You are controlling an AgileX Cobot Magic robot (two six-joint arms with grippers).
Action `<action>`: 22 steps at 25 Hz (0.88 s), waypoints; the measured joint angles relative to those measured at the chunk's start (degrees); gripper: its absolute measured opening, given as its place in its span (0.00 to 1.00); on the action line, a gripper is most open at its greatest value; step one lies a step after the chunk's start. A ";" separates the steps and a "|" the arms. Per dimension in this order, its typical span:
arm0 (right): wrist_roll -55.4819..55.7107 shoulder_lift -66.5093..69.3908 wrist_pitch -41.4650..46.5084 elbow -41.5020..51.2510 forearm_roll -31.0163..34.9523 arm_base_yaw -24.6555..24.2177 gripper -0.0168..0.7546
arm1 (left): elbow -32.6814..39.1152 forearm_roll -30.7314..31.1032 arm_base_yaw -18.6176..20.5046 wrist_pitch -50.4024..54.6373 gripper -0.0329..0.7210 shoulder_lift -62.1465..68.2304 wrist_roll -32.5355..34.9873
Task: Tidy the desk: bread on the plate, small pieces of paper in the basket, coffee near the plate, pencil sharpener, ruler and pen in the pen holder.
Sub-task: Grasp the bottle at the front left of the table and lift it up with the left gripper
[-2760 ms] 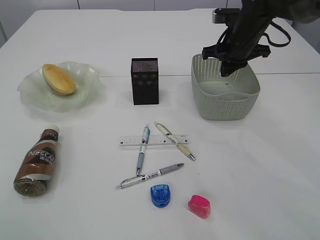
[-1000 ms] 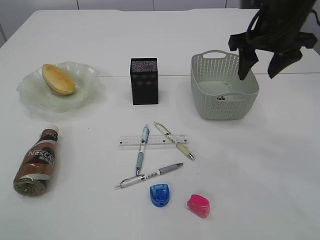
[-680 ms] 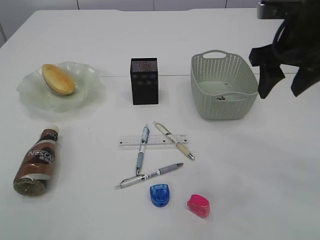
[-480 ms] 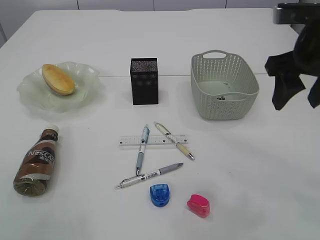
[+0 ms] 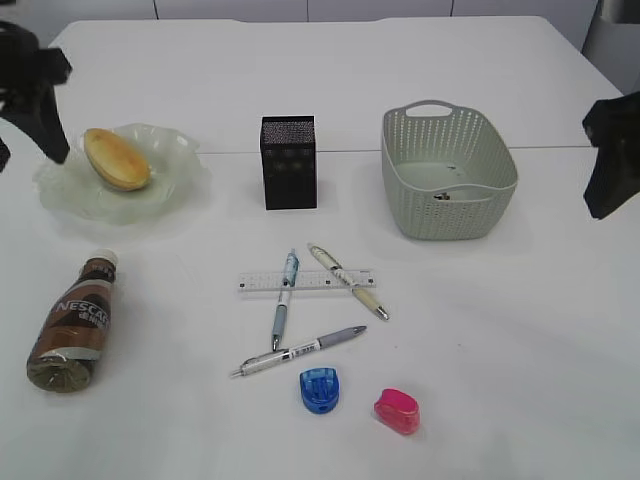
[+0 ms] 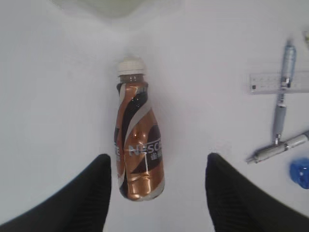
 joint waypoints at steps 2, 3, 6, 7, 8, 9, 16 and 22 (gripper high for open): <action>0.00 -0.85 0.00 0.00 0.00 0.00 0.67 | 0.00 0.54 0.00 -0.33 0.65 3.37 -0.09; 0.00 -1.31 0.00 0.00 0.00 0.00 0.67 | 0.00 0.68 0.00 -0.50 0.65 5.08 -0.09; 0.00 -2.08 0.00 0.12 0.00 0.00 0.67 | 0.00 0.54 0.00 -0.76 0.65 9.33 -0.13; 0.00 -2.32 0.00 0.23 0.00 0.00 0.67 | 0.00 0.54 0.00 -0.86 0.65 10.57 -0.13; 0.00 -2.43 0.00 0.33 0.00 0.00 0.67 | 0.00 0.54 -0.21 -0.86 0.65 11.47 -0.13; 0.00 -2.41 0.00 0.33 0.00 0.00 0.67 | 0.00 0.54 -0.35 -0.96 0.65 12.44 -0.13; 0.00 -2.41 0.00 0.45 0.19 0.00 0.67 | 0.00 1.39 -1.00 -1.30 0.66 17.69 -0.22; 0.00 -2.41 0.00 0.45 0.19 0.00 0.67 | 0.00 3.14 -1.00 -1.76 0.71 20.80 -0.51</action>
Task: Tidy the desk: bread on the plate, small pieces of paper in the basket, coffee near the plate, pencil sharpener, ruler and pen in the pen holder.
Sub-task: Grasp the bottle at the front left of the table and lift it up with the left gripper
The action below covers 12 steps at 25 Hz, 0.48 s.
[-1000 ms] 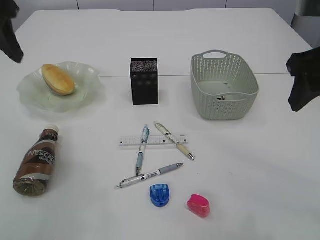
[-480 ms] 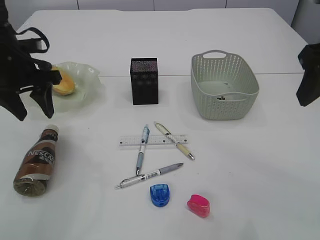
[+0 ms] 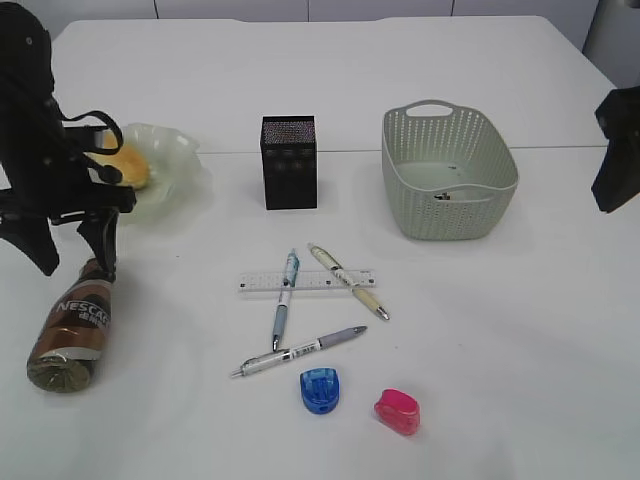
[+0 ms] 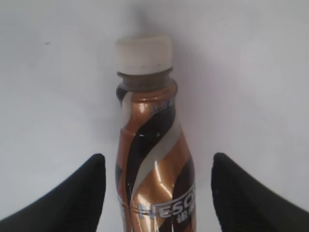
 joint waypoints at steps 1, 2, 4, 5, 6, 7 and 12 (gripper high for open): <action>0.00 0.00 0.00 0.00 0.00 0.00 0.67 | 0.00 0.10 0.00 -0.10 0.71 0.42 -0.04; 0.00 0.00 0.00 0.00 0.00 0.00 0.67 | 0.00 0.12 0.00 -0.10 0.71 0.92 -0.14; 0.00 0.00 0.00 0.09 0.00 0.00 0.66 | 0.00 0.12 0.00 -0.22 0.71 2.07 -0.14; 0.00 0.00 0.00 0.09 0.00 0.00 0.66 | 0.00 0.12 0.00 -0.22 0.71 2.57 -0.14; 0.00 0.00 0.00 0.09 0.00 0.00 0.66 | 0.00 0.12 0.00 -0.30 0.72 3.14 -0.14; 0.00 0.00 0.00 0.09 0.00 0.00 0.67 | 0.00 0.12 0.00 -0.30 0.72 3.63 -0.14; 0.00 0.00 0.00 0.09 0.00 0.00 0.67 | 0.00 0.12 0.00 -0.44 0.72 5.68 -0.18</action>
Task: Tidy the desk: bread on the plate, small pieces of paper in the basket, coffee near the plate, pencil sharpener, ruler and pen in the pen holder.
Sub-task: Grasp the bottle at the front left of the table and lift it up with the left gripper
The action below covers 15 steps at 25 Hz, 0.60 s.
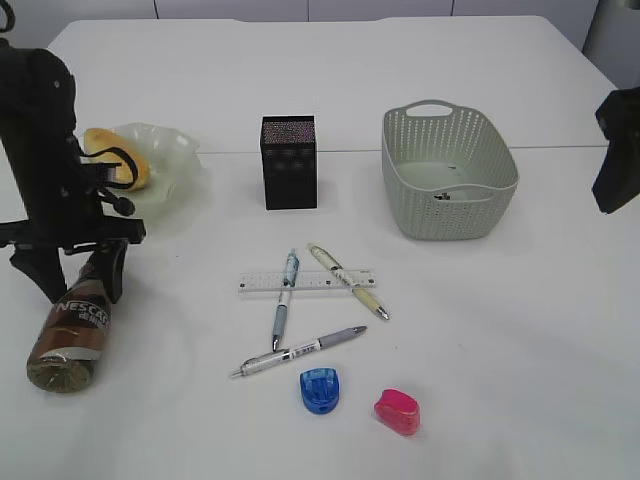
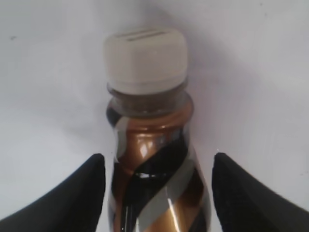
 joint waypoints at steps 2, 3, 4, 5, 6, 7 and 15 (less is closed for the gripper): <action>0.00 0.00 0.00 0.00 0.00 0.00 0.67 | 0.00 0.00 0.00 0.00 0.72 0.79 0.00; 0.00 0.00 0.00 0.00 0.00 0.00 0.67 | 0.00 0.00 0.00 0.00 0.72 1.25 0.00; 0.00 0.00 0.00 0.00 0.00 0.00 0.66 | 0.00 0.00 0.00 0.00 0.72 1.67 0.00; 0.00 0.00 0.00 0.00 0.00 0.00 0.66 | 0.00 0.00 0.00 -0.03 0.72 2.12 0.00; 0.00 0.00 0.00 0.00 0.00 0.00 0.66 | 0.00 0.00 0.00 -0.03 0.72 2.50 0.00; 0.00 0.00 0.00 0.00 -0.10 0.00 0.66 | 0.00 0.00 0.00 -0.03 0.72 2.65 0.00; 0.00 0.00 0.00 0.00 -0.10 0.00 0.66 | 0.00 0.00 0.00 -0.12 0.57 2.85 0.00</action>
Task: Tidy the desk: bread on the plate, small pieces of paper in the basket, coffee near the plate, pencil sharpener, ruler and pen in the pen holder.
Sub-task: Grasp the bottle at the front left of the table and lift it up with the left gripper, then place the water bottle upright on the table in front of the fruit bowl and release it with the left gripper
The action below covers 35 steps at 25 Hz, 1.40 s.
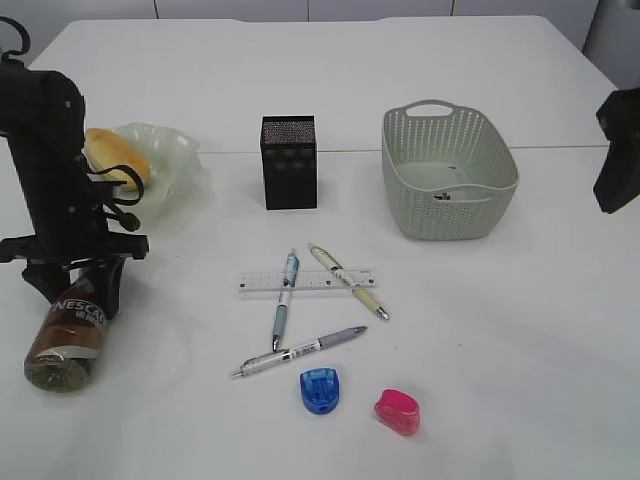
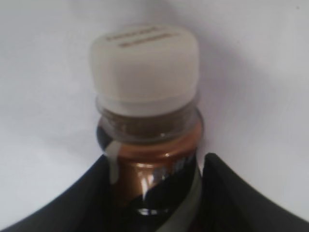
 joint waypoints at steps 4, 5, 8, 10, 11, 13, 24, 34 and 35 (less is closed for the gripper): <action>0.00 0.00 0.00 0.00 -0.21 0.00 0.66 | 0.00 0.34 0.00 0.10 0.42 0.00 -0.09; 0.00 0.00 0.00 0.00 -0.57 0.00 0.66 | 0.00 0.49 0.00 0.10 0.41 0.00 -0.09; 0.00 0.00 0.00 0.00 -0.57 0.00 0.66 | 0.00 0.84 -0.09 0.10 0.41 0.00 0.03; 0.00 0.00 0.00 0.00 -0.96 0.00 0.66 | 0.00 1.09 -0.09 0.10 0.41 0.00 0.44; 0.00 0.00 0.00 0.00 -0.96 0.00 0.66 | 0.00 1.09 -0.09 0.10 0.41 0.00 0.68; 0.00 0.00 0.00 0.00 -1.10 0.00 0.66 | 0.00 1.21 -0.09 0.10 0.41 0.00 0.91; 0.00 0.00 0.00 0.00 -1.14 0.00 0.66 | 0.11 4.62 -3.96 -0.57 0.40 -8.50 1.53; 0.00 -0.03 0.00 0.00 -1.23 0.00 0.66 | 18.94 4.50 -4.10 -16.46 0.40 -31.03 1.20; 0.00 -0.03 0.00 0.00 -1.23 0.00 0.66 | 22.52 4.50 -4.10 -21.08 0.40 -34.35 1.17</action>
